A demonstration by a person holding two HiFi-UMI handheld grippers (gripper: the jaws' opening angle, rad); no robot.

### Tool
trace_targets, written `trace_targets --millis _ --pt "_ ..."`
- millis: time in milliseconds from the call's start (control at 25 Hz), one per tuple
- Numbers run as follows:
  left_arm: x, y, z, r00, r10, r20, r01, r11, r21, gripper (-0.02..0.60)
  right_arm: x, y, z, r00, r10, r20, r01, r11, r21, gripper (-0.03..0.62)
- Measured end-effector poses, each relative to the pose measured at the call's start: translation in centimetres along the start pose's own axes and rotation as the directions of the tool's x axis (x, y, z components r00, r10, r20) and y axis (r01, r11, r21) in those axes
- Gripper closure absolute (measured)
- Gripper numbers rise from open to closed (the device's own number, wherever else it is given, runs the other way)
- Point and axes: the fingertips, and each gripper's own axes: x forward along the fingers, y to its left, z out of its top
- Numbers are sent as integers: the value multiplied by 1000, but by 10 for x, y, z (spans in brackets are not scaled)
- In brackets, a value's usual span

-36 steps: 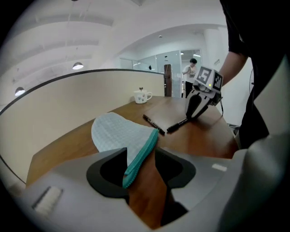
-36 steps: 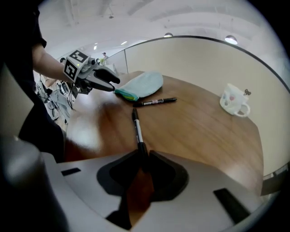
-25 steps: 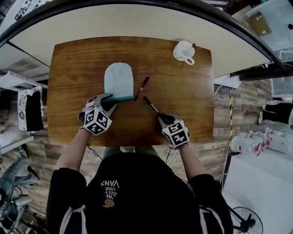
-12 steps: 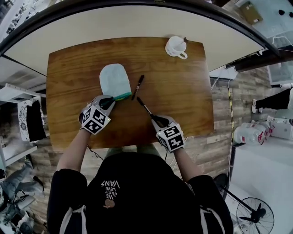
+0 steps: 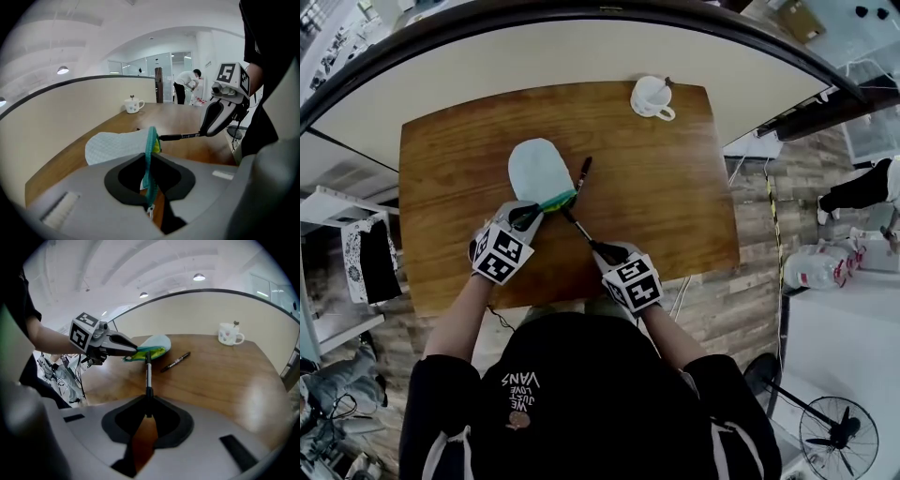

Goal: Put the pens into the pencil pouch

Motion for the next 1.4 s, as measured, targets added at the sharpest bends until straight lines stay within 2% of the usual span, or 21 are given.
trace_targets --millis 120,240,440,720,880,1000,1120,1280,1400 --pt "-4 -6 7 1000 6 17 -6 1000 -15 536 4 4 2 1000 13 -24 -12 999 44 531" --pt "-6 -13 13 1000 12 28 -11 1000 -16 536 7 7 5 999 8 -50 -6 999 42 531" --pt "-7 -27 13 999 -12 37 12 1000 -22 537 16 17 25 999 14 -29 -12 998 54 531" --pt "-12 -38 19 996 -19 82 25 998 -63 537 23 23 53 999 27 40 -31 995 100 531" --pt "-21 -40 29 991 -31 134 44 994 -101 537 25 24 71 992 51 112 -68 986 154 531" --pt "-28 -39 33 985 -31 167 55 988 -144 537 26 26 90 983 61 175 -89 983 159 534" --pt "-35 -31 33 978 1 209 51 969 -242 538 27 30 105 969 87 231 -132 973 187 534" --pt "-44 -12 39 961 59 269 54 918 -393 538 20 32 121 932 130 338 -220 945 243 534" --pt "-50 1 41 952 101 290 43 892 -451 538 12 19 122 919 98 383 -212 940 266 534"
